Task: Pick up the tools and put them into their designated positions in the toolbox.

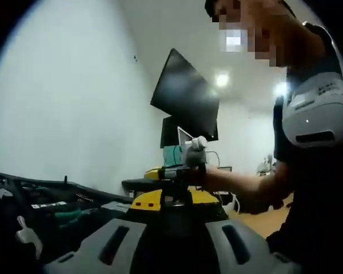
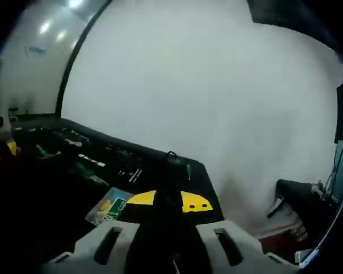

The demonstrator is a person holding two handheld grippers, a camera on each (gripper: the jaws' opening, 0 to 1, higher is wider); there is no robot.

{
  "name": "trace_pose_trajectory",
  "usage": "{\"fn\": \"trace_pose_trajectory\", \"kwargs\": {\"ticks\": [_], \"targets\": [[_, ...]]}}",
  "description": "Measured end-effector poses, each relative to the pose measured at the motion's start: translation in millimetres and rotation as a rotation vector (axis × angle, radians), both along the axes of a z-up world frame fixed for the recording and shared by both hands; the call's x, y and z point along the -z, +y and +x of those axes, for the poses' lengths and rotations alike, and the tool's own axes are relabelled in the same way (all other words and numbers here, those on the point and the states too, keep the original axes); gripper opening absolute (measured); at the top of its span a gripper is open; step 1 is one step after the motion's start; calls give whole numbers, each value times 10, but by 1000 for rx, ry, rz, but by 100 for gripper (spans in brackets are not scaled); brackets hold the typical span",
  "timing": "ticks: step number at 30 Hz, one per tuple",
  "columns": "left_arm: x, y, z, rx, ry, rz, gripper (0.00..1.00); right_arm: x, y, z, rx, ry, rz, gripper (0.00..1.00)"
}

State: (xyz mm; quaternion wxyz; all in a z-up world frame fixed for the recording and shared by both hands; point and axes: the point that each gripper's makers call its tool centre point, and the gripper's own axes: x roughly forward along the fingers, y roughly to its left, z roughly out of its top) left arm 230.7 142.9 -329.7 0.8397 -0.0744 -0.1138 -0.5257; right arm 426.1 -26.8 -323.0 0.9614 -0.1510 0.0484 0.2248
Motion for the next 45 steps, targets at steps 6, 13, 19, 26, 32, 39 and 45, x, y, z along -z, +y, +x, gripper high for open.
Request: {"fn": "trace_pose_trajectory", "kwargs": {"ticks": [6,13,19,26,32,39,45], "targets": [[295,-133,92,-34,2,182,14,122,-146,166,87,13,-72,13],[391,-235,18,-15,-35,259,15,217,-178,659,137,102,-91,18],[305,-113,98,-57,-17,201,15,411,-54,1078,185,184,-67,17],[284,-81,119,-62,-6,177,15,826,-21,1471,169,334,42,17],[282,-75,131,-58,0,172,15,1048,13,1484,137,412,118,12],[333,-83,155,-63,4,202,15,1009,15,1574,127,454,316,7],[302,-68,170,-68,14,176,15,432,84,1427,29,311,516,7]]}}
